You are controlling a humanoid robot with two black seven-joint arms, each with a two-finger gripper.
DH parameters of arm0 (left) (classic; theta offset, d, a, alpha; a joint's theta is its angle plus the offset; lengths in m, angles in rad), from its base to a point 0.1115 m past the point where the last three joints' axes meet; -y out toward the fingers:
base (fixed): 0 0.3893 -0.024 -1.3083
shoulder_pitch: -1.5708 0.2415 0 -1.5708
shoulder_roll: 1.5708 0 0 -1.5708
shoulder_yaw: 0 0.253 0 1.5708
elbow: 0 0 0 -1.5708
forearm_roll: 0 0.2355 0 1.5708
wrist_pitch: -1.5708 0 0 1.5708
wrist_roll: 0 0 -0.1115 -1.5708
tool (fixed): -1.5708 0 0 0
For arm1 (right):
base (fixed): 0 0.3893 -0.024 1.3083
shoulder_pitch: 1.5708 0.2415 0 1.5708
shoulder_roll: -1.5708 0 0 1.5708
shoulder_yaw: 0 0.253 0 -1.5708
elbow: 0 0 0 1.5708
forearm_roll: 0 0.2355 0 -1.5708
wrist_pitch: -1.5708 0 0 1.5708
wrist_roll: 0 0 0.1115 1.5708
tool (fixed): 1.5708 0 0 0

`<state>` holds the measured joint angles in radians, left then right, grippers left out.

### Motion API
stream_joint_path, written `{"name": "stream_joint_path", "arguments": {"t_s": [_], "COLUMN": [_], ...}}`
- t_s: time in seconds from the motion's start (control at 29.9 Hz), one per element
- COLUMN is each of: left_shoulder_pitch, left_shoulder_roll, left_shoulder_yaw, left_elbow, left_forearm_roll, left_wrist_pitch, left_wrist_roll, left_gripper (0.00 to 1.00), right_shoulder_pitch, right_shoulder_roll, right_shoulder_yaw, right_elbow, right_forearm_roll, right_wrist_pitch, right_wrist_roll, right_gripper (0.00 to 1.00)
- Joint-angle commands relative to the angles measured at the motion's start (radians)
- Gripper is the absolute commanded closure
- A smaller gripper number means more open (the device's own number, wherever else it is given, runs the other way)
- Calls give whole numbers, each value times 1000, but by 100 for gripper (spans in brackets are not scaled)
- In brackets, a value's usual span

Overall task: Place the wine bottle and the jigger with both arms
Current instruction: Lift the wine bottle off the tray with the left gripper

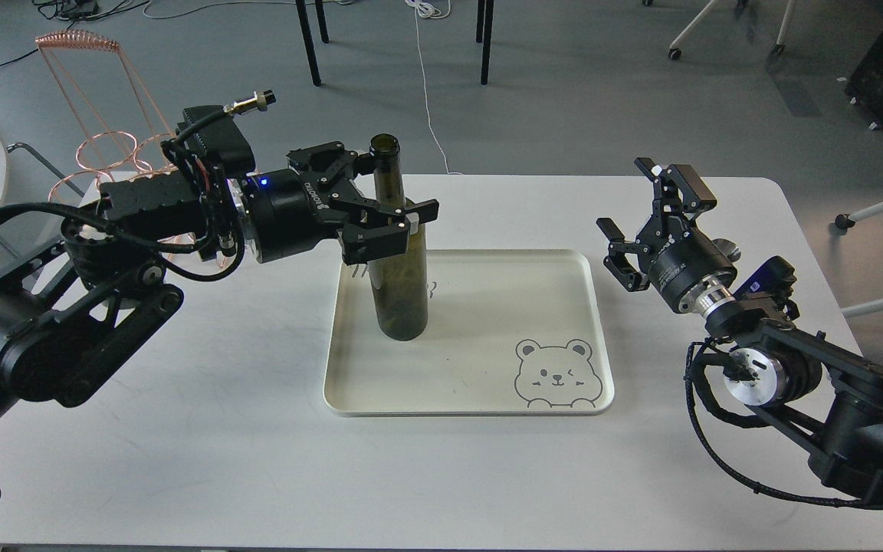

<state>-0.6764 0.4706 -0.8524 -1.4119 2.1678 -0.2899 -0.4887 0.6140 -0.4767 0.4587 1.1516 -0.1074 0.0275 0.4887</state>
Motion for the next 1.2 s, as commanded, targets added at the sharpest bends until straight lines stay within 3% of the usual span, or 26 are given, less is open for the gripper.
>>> {"name": "stream_joint_path", "arguments": {"t_s": [0.0,0.07,0.17,0.27,0.5,0.64,0.87,1.17], "left_shoulder_pitch": [-18,-26,-31,-35,-35,-38,-124,-333], "left_shoulder_roll": [-7,-7,-6,-6,-7,-7,16,299], "left_shoulder_yaw": [3,3,3,22,24,24,24,26], "left_elbow": [7,21,30,31,30,31,25,45], "left_forearm_roll": [-2,0,-2,-2,-11,-19,-110,-356], "left_wrist_pitch": [0,0,0,1,18,60,49,-67], "left_wrist_roll": [0,0,0,0,4,21,24,25], "left_gripper": [8,13,30,36,83,88,88,87], "right_shoulder_pitch": [1,0,0,0,-5,-11,-14,-16], "right_shoulder_roll": [-2,-2,-2,-2,1,4,6,6], "right_shoulder_yaw": [0,0,0,0,0,0,0,-2], "right_elbow": [0,0,0,0,-1,-1,-1,-1], "right_forearm_roll": [0,0,0,0,-2,-5,-25,-25], "right_wrist_pitch": [0,0,0,0,0,0,-1,-1], "right_wrist_roll": [0,0,0,0,0,0,0,0], "right_gripper": [1,1,1,1,1,1,1,1]}}
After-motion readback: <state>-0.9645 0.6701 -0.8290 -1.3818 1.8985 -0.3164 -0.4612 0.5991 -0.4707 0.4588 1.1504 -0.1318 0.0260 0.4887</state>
